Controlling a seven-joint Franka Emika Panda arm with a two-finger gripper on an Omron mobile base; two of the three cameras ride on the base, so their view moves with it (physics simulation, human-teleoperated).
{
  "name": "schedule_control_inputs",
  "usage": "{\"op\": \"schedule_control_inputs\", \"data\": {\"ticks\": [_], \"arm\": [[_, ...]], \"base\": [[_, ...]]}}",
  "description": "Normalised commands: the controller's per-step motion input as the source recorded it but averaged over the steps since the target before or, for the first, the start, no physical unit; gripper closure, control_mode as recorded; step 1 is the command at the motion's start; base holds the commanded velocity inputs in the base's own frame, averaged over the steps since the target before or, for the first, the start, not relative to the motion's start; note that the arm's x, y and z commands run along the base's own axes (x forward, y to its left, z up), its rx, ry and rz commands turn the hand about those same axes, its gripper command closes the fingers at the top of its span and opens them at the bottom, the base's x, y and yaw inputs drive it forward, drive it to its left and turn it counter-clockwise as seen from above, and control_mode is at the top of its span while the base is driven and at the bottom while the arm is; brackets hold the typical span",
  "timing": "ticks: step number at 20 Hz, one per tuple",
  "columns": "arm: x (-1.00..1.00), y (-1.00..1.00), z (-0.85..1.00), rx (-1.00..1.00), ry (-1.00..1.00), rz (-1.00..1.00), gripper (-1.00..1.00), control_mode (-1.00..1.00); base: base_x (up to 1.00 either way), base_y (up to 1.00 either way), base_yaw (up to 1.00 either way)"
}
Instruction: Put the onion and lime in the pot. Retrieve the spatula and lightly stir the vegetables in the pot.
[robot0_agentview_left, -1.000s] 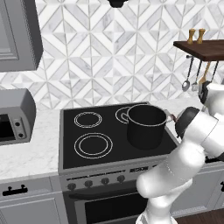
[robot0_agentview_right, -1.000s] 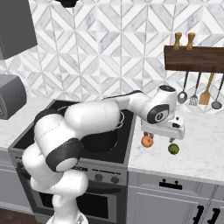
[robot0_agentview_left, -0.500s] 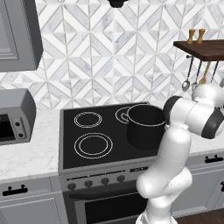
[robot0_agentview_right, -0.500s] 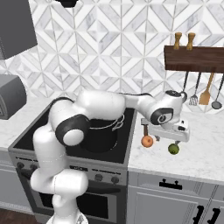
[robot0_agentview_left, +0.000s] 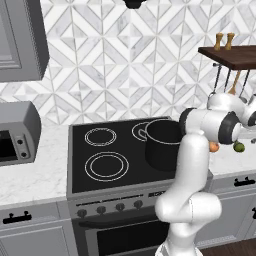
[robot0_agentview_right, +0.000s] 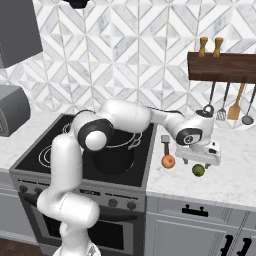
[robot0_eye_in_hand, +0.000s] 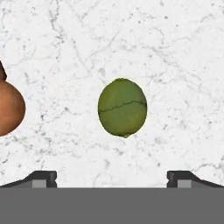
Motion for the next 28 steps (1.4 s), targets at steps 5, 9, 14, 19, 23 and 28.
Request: {"op": "schedule_control_inputs", "data": {"ticks": [5,9,14,19,23,28], "arm": [[0.3,-0.27,-0.34,0.0,0.0,0.0,-1.0,-1.0],[0.26,-0.17,-0.34,0.0,0.0,0.0,-1.0,-1.0],[0.02,0.04,-0.33,-0.02,0.0,0.04,-1.0,-1.0],[-0.01,0.31,-0.33,-0.05,0.0,0.04,-1.0,-1.0],[0.0,0.41,-0.32,-0.05,0.0,0.03,-1.0,-1.0],[0.07,0.11,-0.37,-0.03,0.0,0.01,-1.0,-1.0]], "base": [[0.0,0.0,0.0],[0.0,0.0,0.0],[0.0,0.0,0.0],[0.0,0.0,0.0],[0.0,0.0,0.0],[0.0,0.0,0.0]]}}
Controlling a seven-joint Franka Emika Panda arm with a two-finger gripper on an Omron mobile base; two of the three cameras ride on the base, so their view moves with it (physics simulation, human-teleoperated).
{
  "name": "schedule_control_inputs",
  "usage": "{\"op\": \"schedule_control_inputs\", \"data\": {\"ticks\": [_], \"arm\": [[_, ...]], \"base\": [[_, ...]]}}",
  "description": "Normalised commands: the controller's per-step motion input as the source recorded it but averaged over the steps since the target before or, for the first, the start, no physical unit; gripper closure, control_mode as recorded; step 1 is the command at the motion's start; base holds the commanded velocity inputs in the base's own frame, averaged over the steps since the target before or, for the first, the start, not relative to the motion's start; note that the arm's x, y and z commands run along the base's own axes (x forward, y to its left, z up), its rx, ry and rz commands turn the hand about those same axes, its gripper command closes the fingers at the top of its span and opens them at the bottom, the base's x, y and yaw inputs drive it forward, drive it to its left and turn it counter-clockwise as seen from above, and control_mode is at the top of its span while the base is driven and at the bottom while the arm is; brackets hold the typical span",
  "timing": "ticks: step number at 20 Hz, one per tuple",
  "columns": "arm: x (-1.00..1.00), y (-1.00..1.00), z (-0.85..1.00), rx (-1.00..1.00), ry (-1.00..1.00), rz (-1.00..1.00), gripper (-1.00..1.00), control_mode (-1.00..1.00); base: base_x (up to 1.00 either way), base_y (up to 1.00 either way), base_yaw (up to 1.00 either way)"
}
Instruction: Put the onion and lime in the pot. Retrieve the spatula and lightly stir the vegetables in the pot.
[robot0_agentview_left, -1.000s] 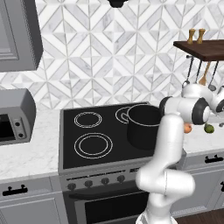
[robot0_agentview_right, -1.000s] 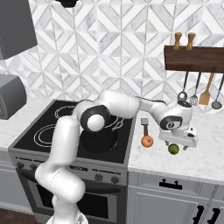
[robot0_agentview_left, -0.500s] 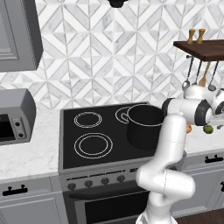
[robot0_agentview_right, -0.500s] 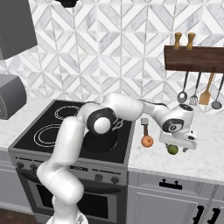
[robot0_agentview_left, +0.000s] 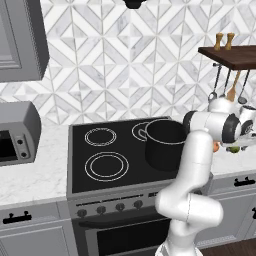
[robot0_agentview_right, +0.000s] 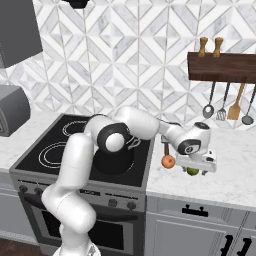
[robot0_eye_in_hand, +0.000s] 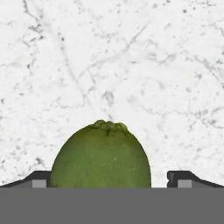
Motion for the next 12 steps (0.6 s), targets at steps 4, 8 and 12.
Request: {"op": "schedule_control_inputs", "data": {"ticks": [4,8,12], "arm": [[0.0,0.0,-0.25,-0.05,-0.04,0.0,1.0,-1.0],[-0.01,0.05,0.0,-0.01,-0.13,0.0,1.0,-1.0],[-0.07,0.24,0.46,0.0,-0.09,0.0,1.0,-1.0]], "base": [[0.0,0.0,0.0],[0.0,0.0,0.0],[0.0,0.0,0.0]]}}
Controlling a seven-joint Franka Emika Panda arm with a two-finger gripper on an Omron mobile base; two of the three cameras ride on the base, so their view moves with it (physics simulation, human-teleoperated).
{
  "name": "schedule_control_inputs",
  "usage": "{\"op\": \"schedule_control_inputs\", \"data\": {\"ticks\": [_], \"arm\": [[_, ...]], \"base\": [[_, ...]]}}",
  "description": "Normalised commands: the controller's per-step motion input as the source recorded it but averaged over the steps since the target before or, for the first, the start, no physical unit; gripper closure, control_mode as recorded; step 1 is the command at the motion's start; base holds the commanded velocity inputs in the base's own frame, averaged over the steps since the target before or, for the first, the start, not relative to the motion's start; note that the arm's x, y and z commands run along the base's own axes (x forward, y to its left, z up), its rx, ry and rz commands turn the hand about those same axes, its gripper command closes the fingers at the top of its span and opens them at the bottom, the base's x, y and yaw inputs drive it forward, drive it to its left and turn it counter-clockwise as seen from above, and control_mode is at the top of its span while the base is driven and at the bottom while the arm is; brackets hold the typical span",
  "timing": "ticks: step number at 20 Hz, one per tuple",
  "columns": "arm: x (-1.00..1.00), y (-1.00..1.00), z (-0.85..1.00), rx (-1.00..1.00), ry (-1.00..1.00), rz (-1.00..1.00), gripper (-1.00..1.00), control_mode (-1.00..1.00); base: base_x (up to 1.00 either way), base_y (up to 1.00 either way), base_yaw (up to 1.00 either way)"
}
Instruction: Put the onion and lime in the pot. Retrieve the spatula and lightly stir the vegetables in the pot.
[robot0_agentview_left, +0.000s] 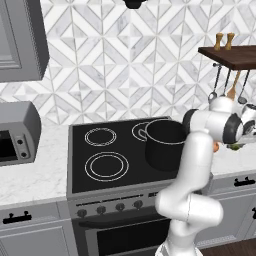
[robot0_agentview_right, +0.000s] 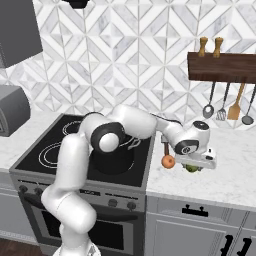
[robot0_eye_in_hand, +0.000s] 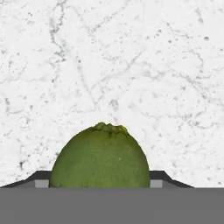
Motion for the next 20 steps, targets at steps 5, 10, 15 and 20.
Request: {"op": "schedule_control_inputs", "data": {"ticks": [5,10,15,20], "arm": [[-0.11,0.34,0.98,0.0,-0.04,0.0,1.0,-1.0],[-0.11,0.53,1.0,0.0,0.0,0.0,1.0,-1.0],[-0.03,0.81,1.0,0.0,0.0,0.0,1.0,-1.0],[0.0,1.0,0.58,-0.04,0.0,0.02,1.0,-1.0]], "base": [[0.0,0.0,0.0],[0.0,0.0,0.0],[0.0,0.0,0.0],[0.0,0.0,0.0]]}}
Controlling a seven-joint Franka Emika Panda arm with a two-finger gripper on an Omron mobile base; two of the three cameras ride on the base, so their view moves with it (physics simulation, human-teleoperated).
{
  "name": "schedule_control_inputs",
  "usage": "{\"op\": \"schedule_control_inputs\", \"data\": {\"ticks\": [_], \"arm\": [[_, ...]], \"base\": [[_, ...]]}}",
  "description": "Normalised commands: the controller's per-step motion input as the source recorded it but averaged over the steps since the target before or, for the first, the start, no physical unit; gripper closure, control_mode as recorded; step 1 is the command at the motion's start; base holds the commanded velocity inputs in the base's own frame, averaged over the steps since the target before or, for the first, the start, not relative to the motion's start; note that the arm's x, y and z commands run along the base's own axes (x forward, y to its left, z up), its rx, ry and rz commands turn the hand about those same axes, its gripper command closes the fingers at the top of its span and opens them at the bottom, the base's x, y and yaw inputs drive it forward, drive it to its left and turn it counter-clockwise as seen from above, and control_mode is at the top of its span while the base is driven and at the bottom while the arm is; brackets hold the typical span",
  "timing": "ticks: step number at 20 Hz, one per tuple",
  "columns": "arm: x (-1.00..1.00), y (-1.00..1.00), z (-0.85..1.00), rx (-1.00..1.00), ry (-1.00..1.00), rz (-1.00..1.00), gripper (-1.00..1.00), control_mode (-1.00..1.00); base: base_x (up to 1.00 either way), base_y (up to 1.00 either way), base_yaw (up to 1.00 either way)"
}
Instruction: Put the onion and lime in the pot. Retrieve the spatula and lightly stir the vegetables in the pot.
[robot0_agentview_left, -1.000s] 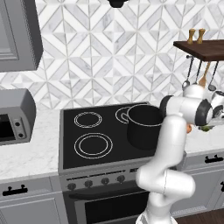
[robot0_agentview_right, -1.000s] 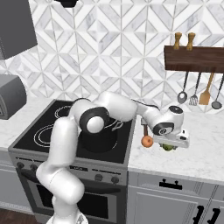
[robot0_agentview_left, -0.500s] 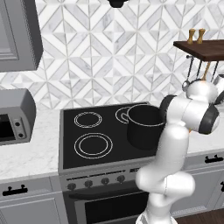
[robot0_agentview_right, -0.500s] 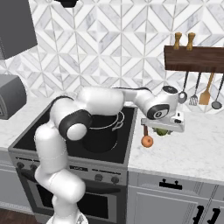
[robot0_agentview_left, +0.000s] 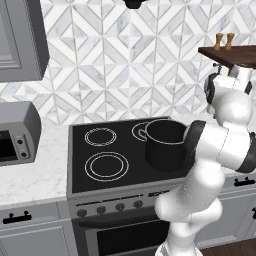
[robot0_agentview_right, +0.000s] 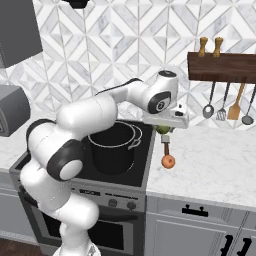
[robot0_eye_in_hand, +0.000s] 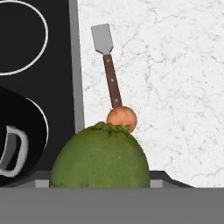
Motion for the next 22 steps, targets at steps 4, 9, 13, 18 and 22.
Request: {"op": "schedule_control_inputs", "data": {"ticks": [4,9,13,18,22], "arm": [[0.0,1.0,0.1,-0.06,0.0,0.05,1.0,-1.0],[0.0,1.0,0.0,-0.06,0.03,0.06,1.0,-1.0],[0.0,0.99,0.0,-0.01,0.03,0.03,1.0,-1.0],[0.25,0.63,-0.14,0.0,0.09,0.0,1.0,-1.0],[0.39,0.32,-0.31,0.0,0.04,0.0,1.0,-1.0]], "base": [[0.0,0.0,0.0],[0.0,0.0,0.0],[0.0,0.0,0.0],[0.0,0.0,0.0],[0.0,0.0,0.0]]}}
